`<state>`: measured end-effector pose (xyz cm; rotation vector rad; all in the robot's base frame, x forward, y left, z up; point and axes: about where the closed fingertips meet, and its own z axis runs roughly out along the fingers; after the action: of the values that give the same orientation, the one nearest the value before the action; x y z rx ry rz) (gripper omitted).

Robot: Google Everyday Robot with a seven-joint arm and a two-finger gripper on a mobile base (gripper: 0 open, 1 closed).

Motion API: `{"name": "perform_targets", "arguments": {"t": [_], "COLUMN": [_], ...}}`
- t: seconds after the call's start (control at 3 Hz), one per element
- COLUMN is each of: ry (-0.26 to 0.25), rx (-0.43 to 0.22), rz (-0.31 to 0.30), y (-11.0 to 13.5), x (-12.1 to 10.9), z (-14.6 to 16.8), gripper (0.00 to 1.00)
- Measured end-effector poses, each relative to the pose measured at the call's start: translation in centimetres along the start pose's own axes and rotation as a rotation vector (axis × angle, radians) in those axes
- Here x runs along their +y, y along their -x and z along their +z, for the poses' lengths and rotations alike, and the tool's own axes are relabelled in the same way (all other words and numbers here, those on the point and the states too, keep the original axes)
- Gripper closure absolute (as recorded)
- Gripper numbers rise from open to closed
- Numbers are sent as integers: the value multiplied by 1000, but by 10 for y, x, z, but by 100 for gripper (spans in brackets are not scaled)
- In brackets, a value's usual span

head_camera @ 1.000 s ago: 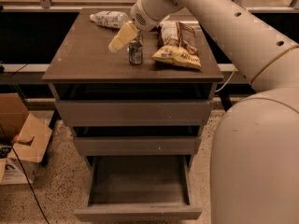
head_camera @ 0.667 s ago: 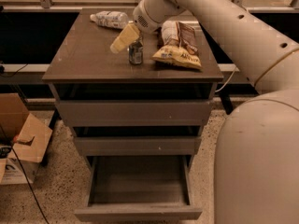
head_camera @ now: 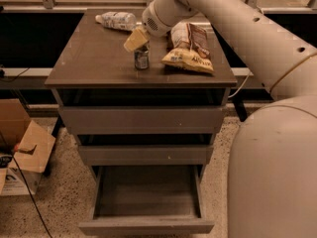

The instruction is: Place redbull can into bottom drawer

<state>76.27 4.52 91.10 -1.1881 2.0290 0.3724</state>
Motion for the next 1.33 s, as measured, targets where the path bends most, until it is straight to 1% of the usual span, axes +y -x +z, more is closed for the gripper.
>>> {"name": "perform_targets", "arguments": {"t": [0.33, 0.67, 1.0, 1.33], "ry": [6, 53, 124, 208], "rx": [-19, -120, -240, -319], "rz": [15, 23, -47, -161], "y": [0, 5, 15, 10], "x": [-2, 0, 19, 46], "z": [-1, -11, -45, -89], "gripper": [65, 88, 100, 100]}}
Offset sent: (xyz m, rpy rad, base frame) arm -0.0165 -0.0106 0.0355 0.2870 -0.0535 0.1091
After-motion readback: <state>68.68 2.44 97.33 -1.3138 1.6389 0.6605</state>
